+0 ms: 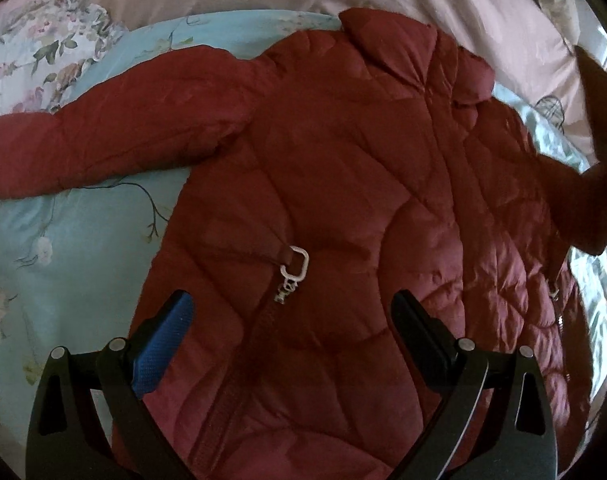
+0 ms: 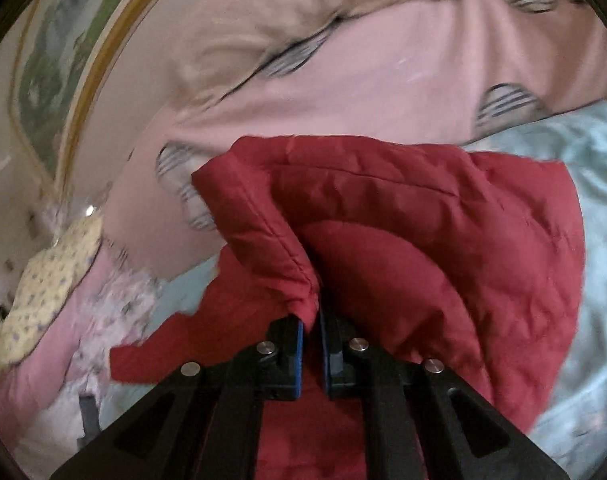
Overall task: Fold large clothes
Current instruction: 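Fold the held sleeve across the jacket body with the right gripper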
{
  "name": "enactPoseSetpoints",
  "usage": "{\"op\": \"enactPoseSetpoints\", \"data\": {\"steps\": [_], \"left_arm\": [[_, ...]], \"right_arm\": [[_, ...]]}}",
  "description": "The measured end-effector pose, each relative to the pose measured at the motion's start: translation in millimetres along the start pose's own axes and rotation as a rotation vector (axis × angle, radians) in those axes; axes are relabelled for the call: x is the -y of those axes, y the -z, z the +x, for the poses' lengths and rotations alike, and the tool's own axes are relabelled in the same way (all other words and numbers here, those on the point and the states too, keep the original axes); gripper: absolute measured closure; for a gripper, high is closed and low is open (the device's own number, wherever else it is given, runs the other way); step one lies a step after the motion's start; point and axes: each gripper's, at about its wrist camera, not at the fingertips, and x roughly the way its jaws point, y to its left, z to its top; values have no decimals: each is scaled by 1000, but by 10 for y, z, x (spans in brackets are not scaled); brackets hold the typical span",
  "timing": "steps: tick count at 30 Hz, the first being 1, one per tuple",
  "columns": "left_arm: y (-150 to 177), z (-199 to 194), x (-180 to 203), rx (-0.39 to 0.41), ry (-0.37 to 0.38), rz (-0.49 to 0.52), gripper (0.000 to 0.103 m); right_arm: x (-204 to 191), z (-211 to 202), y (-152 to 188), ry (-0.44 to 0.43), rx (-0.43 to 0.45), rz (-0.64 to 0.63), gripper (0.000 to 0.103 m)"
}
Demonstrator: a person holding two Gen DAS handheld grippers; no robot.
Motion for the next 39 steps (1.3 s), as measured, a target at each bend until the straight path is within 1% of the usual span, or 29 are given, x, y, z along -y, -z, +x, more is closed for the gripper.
{"op": "enactPoseSetpoints", "data": {"steps": [4,7,13,17,21,23,25,29,32,33,34,35,36,37,38,39], "left_arm": [[-40,-26,-109,7,51,-31,3],[-82,-28,-216,2,94,-62,3],[-231,16,-396,-30,187,-118,3],[-371,21,-454,-25,221,-128,3],[-556,30,-514,-28,286,-149,3],[-663,43,-540,-27,304,-158,3],[-772,66,-567,-26,319,-166,3],[-1069,217,-603,-54,400,-207,3],[-1269,379,-581,-94,474,-240,3],[-1333,449,-557,-109,492,-247,3],[-1371,494,-533,-121,505,-250,3],[-1414,581,-495,-143,532,-254,3],[-1435,670,-451,-168,557,-257,5],[-1436,709,-433,-181,563,-254,15],[-1429,782,-382,-202,557,-240,22],[-1411,844,-332,-220,546,-222,39]], "right_arm": [[-394,460,218,-36,-98,-43,97],[-606,779,409,-54,-168,-61,97],[-876,1224,745,-48,-257,-123,97],[-995,1441,910,-45,-283,-164,97],[-1158,1637,1053,-55,-307,-217,97],[-1222,1686,1106,-65,-314,-247,96],[-1281,1732,1161,-77,-320,-275,91],[-1365,1771,1243,-56,-319,-357,89],[-1371,1775,1281,-67,-330,-376,81],[-1375,1773,1291,-81,-337,-379,74],[-1398,1779,1300,-97,-343,-382,61],[-1416,1772,1314,-113,-346,-386,56],[-1438,1763,1333,-119,-346,-394,54],[-1459,1763,1350,-114,-345,-403,54],[-1465,1770,1356,-114,-348,-404,54],[-1458,1763,1357,-118,-352,-399,54]]}}
